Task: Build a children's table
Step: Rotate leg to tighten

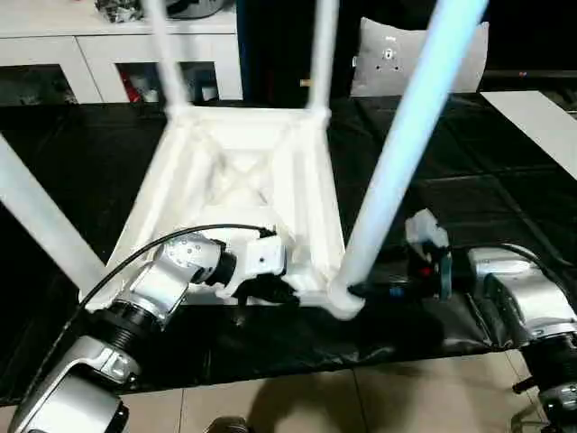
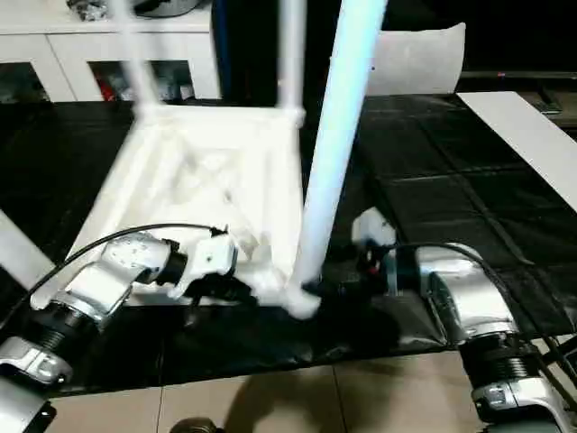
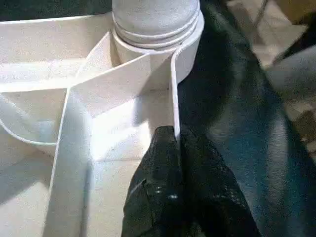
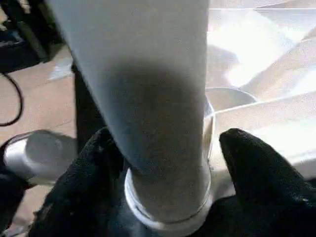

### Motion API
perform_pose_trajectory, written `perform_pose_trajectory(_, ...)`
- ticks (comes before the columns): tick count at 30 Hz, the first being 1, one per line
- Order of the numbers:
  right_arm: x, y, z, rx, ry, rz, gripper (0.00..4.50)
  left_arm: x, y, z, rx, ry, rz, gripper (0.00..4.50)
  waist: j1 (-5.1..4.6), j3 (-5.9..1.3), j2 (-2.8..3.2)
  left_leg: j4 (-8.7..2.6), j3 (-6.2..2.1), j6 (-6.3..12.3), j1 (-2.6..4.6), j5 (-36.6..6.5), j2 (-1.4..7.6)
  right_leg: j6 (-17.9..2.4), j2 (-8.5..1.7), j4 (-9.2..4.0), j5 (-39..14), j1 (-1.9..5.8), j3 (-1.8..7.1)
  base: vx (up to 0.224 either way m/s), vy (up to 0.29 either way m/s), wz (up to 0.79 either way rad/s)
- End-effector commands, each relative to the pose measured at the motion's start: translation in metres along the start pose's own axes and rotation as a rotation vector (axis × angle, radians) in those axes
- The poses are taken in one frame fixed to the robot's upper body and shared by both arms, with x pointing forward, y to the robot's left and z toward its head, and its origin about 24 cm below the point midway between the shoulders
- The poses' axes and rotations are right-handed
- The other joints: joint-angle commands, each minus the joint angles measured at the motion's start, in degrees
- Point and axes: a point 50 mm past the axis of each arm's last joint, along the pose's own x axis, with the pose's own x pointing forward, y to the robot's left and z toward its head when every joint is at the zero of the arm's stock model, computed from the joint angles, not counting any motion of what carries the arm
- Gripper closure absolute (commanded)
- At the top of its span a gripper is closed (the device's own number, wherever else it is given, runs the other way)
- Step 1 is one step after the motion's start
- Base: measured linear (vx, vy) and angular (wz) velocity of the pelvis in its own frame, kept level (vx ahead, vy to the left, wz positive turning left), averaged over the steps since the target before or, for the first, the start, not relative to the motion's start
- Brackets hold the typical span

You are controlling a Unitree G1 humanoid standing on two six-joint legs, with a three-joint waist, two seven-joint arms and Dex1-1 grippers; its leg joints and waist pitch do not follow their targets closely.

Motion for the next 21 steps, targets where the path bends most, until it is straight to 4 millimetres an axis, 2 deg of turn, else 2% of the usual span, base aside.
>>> perform_pose_trajectory(1,0.001,0.000,0.002,0.002,0.013,0.035,1.41,0.011,-0.007,0.005,0.059,0.022,-0.105,4.50,-0.28,-4.22,-0.18,-3.53,-1.61,6.24,-0.30,1.8,4.95,-0.7,-7.27,-4.38,-13.6,4.05,5.16,0.000,0.000,0.00)
perform_pose_trajectory(5,0.002,0.002,0.002,0.027,0.008,0.074,1.77,0.011,-0.005,0.007,0.064,0.020,-0.108,4.50,-0.23,-4.23,-0.07,-3.58,-1.68,5.88,-0.23,1.7,5.00,0.0,-7.09,-4.48,-14.3,4.03,5.06,0.000,0.000,0.00)
perform_pose_trajectory(8,0.002,0.003,0.002,0.035,0.010,0.093,1.84,0.011,-0.004,0.007,0.064,0.018,-0.107,4.50,-0.21,-4.29,-0.13,-3.50,-1.60,5.80,-0.33,2.0,4.86,0.1,-7.12,-4.44,-13.6,4.08,5.06,0.000,0.000,0.00)
perform_pose_trajectory(11,0.003,0.005,0.002,0.055,0.004,0.115,2.21,0.010,-0.004,0.005,0.059,0.020,-0.105,4.50,-0.21,-4.33,-0.16,-3.50,-1.65,5.73,-0.31,2.1,4.94,0.5,-7.04,-4.45,-13.7,4.09,5.02,0.000,0.000,0.00)
perform_pose_trajectory(16,0.005,0.007,0.003,0.085,-0.045,0.118,2.38,0.010,-0.004,0.002,0.032,0.026,-0.083,4.50,-0.16,-4.33,-0.31,-3.50,-1.60,5.56,-0.35,2.3,4.80,0.8,-7.09,-4.46,-14.1,4.11,5.02,0.000,0.000,0.00)
perform_pose_trajectory(18,0.013,0.004,0.005,0.103,-0.072,0.030,2.38,0.010,0.000,0.003,-0.035,0.001,-0.022,4.50,-0.40,-4.25,-0.35,-3.60,-1.56,5.24,-0.34,2.3,4.98,0.6,-7.14,-4.52,-14.3,4.02,5.02,0.000,0.000,0.00)
perform_pose_trajectory(19,0.017,-0.002,0.005,0.118,-0.078,-0.047,2.39,0.011,0.003,0.005,-0.070,-0.015,0.015,4.50,-0.34,-4.19,-0.17,-3.68,-1.69,4.91,-0.25,2.1,4.96,0.6,-7.22,-4.63,-14.8,4.00,4.93,0.000,0.000,0.00)
perform_pose_trajectory(20,0.020,-0.007,0.005,0.128,-0.079,-0.113,2.39,0.012,0.005,0.006,-0.095,-0.028,0.042,4.50,-0.75,-3.99,-0.37,-3.85,-1.68,4.19,-0.26,1.1,4.78,1.2,-7.18,-5.00,-17.0,4.01,4.82,0.000,0.000,0.00)
perform_pose_trajectory(21,0.022,-0.010,0.005,0.135,-0.079,-0.149,2.40,0.013,0.006,0.008,-0.106,-0.035,0.055,4.50,-0.87,-3.91,-0.29,-3.88,-1.54,3.70,-0.10,0.3,4.59,1.5,-7.11,-5.31,-18.7,3.90,4.76,0.000,0.000,0.00)
